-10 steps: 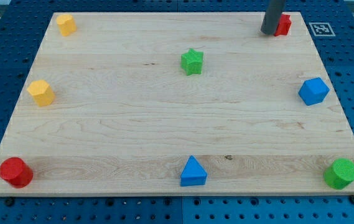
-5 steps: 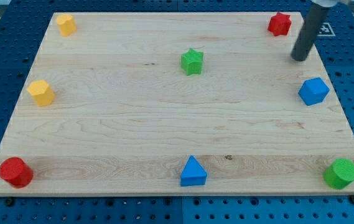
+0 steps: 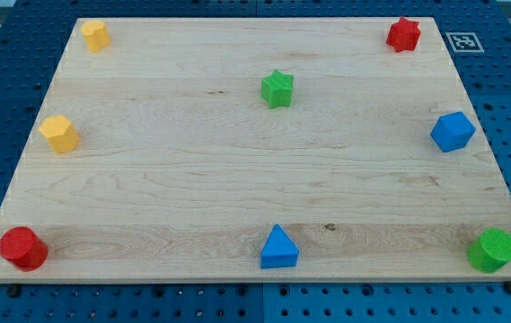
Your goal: Move your arm towards the blue cube
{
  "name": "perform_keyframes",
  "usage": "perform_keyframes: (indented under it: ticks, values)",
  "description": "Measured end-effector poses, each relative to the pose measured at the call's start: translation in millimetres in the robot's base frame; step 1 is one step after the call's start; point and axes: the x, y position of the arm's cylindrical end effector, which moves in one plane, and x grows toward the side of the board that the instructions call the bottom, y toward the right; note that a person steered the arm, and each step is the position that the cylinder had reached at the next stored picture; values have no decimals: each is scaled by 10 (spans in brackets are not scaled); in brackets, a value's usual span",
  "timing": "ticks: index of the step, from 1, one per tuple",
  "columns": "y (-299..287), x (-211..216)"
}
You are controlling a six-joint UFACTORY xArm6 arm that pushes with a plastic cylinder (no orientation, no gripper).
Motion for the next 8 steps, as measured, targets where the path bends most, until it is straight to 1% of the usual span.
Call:
perform_keyframes:
  ticks: [1, 2, 4, 5, 7, 8]
  values:
    - [-237, -9]
    - [-273, -141]
    - [-291, -116]
    - [-436, -184]
    - [-569, -546]
    - [-573, -546]
